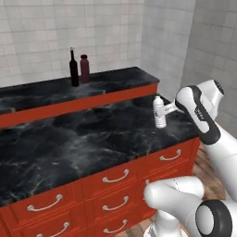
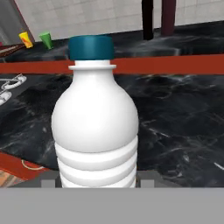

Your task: Place the drinks on the dining counter in a tight cluster.

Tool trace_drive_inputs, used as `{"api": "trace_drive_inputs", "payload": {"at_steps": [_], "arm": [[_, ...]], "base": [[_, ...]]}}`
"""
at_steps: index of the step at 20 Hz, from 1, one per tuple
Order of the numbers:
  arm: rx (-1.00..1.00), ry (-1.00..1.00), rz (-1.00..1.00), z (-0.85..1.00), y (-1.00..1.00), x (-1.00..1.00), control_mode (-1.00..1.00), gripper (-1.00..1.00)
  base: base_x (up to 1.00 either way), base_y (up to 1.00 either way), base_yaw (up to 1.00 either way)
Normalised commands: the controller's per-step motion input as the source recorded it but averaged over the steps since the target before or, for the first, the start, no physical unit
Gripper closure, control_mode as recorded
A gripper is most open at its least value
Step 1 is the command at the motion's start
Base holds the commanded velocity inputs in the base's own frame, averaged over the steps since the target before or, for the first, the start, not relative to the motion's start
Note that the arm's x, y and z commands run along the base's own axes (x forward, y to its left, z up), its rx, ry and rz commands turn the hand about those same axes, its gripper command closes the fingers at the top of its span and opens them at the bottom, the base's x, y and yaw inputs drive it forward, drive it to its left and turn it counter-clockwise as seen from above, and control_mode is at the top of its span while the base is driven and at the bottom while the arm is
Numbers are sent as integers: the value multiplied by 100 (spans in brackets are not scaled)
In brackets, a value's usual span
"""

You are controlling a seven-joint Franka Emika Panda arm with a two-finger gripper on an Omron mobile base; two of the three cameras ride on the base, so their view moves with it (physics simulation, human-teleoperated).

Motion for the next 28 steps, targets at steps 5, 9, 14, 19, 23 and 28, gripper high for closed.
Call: {"api": "trace_drive_inputs", "payload": {"at_steps": [5, 9, 14, 19, 23, 28], "arm": [[0, 0, 0, 0, 0, 0, 100, 100], [0, 0, 0, 0, 0, 0, 100, 100], [0, 0, 0, 0, 0, 0, 100, 100], [0, 0, 0, 0, 0, 0, 100, 100], [0, 0, 0, 0, 0, 0, 100, 100], [0, 0, 0, 0, 0, 0, 100, 100]], "base": [[69, -100, 16], [66, -100, 13], [64, -100, 3], [73, -100, 14], [86, -100, 35], [100, -99, 49]]}}
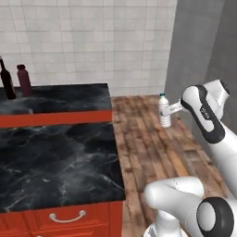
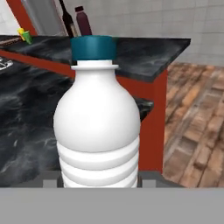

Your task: Place the drinks on the dining counter in a tight cluster.

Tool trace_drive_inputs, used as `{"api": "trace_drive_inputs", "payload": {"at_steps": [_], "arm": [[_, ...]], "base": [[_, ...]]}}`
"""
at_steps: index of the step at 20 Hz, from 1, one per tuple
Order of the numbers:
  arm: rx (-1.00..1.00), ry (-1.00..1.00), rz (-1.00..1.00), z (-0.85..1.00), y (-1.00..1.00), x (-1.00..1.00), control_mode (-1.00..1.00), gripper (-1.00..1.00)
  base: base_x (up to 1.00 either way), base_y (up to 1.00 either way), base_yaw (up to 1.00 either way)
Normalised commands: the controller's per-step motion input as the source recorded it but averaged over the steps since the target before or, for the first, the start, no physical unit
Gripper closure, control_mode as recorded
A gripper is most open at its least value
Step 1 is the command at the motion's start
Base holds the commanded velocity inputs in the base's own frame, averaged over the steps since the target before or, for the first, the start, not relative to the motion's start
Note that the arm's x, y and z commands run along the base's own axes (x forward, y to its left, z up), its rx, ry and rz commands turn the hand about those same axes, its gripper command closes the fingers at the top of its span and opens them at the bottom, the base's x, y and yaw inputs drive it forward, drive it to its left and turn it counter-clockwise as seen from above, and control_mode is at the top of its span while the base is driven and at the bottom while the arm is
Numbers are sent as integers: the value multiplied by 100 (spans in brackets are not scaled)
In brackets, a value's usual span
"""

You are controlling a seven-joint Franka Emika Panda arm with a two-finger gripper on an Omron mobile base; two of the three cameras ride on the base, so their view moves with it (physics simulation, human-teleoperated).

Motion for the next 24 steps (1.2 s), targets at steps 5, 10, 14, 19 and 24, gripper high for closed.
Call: {"api": "trace_drive_inputs", "payload": {"at_steps": [5, 10, 14, 19, 24], "arm": [[0, 0, 0, 0, 0, 0, 100, 100], [0, 0, 0, 0, 0, 0, 100, 100], [0, 0, 0, 0, 0, 0, 100, 100], [0, 0, 0, 0, 0, 0, 100, 100], [0, 0, 0, 0, 0, 0, 100, 100]], "base": [[75, -100, 42], [78, -100, 40], [95, -100, 50], [91, -93, 59], [99, -90, 62]]}}
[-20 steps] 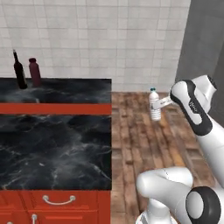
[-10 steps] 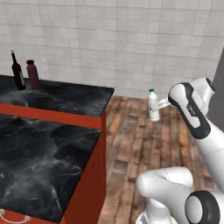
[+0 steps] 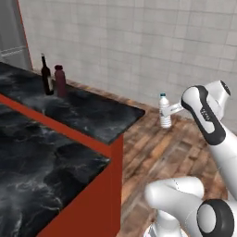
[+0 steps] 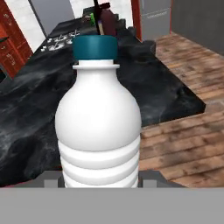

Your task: Place the drinks on the dining counter in a tight cluster.

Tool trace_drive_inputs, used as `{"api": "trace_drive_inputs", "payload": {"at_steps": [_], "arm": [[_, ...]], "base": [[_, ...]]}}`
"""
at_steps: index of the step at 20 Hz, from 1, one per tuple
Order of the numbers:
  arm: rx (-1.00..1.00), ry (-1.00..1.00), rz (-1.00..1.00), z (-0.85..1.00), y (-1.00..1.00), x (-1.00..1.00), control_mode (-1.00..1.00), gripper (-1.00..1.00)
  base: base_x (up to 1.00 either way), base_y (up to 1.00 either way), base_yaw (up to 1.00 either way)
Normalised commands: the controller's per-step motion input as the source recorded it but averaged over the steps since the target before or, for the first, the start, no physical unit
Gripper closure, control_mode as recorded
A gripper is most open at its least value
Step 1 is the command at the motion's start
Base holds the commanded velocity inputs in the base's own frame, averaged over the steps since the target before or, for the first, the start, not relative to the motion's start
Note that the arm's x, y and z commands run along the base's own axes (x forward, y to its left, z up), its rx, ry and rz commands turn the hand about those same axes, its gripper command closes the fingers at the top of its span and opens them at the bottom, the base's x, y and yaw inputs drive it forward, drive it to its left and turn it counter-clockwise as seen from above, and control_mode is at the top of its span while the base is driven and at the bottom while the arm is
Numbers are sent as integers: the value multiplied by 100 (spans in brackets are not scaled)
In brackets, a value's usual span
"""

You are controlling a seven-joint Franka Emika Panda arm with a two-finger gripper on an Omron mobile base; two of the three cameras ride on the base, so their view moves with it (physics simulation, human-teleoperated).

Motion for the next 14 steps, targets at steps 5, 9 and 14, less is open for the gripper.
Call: {"api": "trace_drive_inputs", "payload": {"at_steps": [5, 9, 14], "arm": [[0, 0, 0, 0, 0, 0, 100, 100], [0, 0, 0, 0, 0, 0, 100, 100], [0, 0, 0, 0, 0, 0, 100, 100]], "base": [[88, -100, 54], [68, -100, 49], [66, -96, 60]]}}
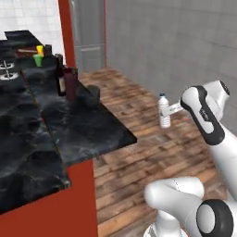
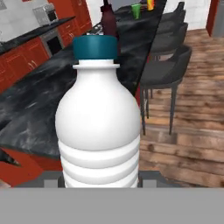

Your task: Place the drinks on the dining counter in a tight cluster.

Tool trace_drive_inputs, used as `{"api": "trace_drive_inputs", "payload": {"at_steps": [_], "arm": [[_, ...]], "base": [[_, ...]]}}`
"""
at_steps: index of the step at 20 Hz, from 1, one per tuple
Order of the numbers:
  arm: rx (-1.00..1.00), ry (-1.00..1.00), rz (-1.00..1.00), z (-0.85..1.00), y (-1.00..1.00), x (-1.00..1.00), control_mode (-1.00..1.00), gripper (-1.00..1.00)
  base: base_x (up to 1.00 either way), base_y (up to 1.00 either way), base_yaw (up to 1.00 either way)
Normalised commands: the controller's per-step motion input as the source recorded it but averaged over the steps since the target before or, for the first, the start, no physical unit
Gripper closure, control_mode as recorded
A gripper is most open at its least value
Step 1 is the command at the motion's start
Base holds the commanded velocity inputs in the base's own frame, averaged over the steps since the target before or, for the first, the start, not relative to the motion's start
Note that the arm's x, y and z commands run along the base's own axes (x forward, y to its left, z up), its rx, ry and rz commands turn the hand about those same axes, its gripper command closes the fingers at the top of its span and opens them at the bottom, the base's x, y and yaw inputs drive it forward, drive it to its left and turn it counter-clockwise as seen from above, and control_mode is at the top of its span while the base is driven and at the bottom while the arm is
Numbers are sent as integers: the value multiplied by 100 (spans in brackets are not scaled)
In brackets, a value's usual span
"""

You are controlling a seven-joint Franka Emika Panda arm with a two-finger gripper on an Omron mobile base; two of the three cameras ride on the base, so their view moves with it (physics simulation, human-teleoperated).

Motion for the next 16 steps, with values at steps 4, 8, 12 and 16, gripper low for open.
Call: {"api": "trace_drive_inputs", "payload": {"at_steps": [4, 8, 12, 16], "arm": [[0, 0, 0, 0, 0, 0, 100, 100], [0, 0, 0, 0, 0, 0, 100, 100], [0, 0, 0, 0, 0, 0, 100, 100], [0, 0, 0, 0, 0, 0, 100, 100]], "base": [[68, -58, 80], [62, -27, 93], [62, -28, 93], [53, -39, 91]]}}
